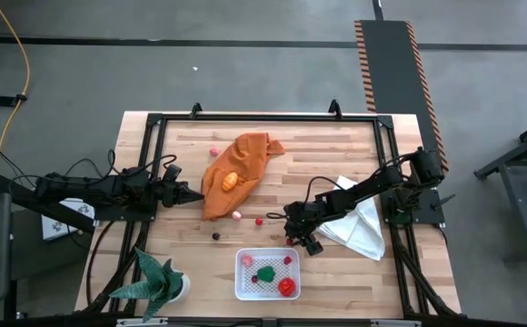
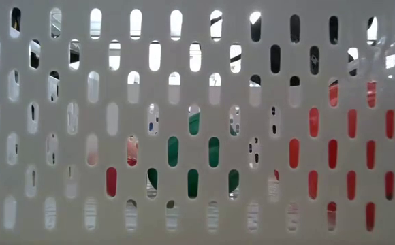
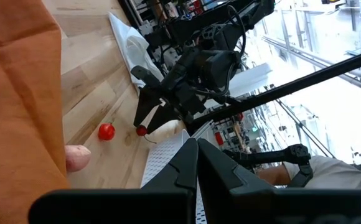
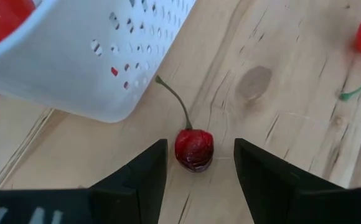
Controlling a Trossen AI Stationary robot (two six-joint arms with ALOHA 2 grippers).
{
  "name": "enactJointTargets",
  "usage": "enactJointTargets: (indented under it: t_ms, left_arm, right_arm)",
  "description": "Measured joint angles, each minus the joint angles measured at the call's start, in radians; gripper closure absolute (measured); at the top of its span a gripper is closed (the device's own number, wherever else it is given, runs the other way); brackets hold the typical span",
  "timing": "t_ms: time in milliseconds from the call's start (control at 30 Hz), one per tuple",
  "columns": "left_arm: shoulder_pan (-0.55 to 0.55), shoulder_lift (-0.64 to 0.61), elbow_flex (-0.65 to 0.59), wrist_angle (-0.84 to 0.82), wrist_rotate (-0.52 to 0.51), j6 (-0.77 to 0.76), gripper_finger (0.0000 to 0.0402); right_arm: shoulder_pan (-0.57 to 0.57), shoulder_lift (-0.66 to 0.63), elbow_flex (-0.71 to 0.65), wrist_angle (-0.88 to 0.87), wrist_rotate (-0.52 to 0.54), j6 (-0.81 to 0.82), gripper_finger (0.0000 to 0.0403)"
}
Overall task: Pick and placing Produce into tupperware
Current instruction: Put the bottom red cherry into the white bin
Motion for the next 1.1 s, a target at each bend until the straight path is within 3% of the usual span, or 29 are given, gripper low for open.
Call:
enactJointTargets:
  t_ms: [800, 1100]
  left_arm:
    - [0.000, 0.000, 0.000, 0.000, 0.000, 0.000, 0.0401]
    - [0.000, 0.000, 0.000, 0.000, 0.000, 0.000, 0.0401]
  right_arm:
    - [0.006, 0.000, 0.000, -0.005, 0.019, 0.000, 0.0226]
    - [0.011, 0.000, 0.000, -0.011, 0.020, 0.000, 0.0262]
